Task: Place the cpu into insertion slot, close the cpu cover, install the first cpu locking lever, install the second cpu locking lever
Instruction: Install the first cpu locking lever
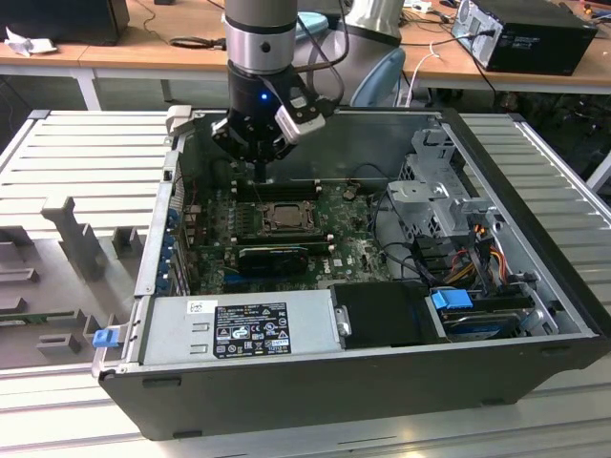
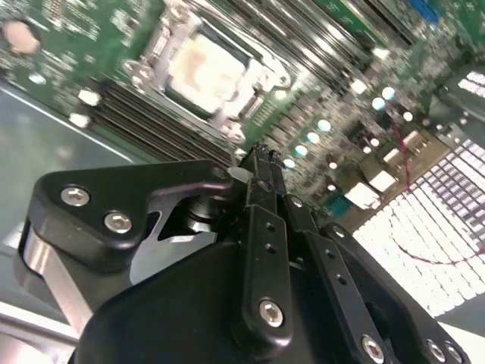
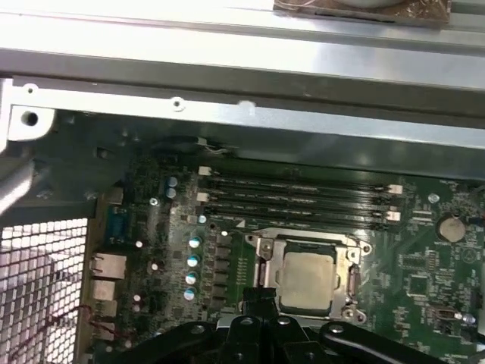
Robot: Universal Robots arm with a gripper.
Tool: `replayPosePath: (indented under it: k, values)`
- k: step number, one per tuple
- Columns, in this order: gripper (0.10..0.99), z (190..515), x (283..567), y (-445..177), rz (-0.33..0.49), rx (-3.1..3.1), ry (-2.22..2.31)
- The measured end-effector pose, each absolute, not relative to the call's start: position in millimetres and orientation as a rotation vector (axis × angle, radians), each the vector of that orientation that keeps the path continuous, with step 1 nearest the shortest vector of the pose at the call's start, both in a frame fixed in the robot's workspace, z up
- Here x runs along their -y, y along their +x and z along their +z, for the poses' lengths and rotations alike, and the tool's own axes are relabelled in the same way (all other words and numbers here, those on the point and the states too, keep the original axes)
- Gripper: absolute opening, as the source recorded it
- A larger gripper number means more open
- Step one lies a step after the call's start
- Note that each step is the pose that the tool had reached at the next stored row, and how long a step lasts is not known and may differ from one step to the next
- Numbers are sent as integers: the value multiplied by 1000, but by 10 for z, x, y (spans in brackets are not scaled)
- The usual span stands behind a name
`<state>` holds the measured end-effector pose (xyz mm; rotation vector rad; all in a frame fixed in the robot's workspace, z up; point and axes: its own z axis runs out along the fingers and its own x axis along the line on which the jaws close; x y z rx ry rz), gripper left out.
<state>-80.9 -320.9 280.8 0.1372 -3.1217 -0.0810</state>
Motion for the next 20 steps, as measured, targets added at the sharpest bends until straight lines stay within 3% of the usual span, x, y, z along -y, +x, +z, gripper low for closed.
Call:
replayPosePath:
  k: [20]
  values:
    - [106,2596,2970,-1058,-104,3122,138]
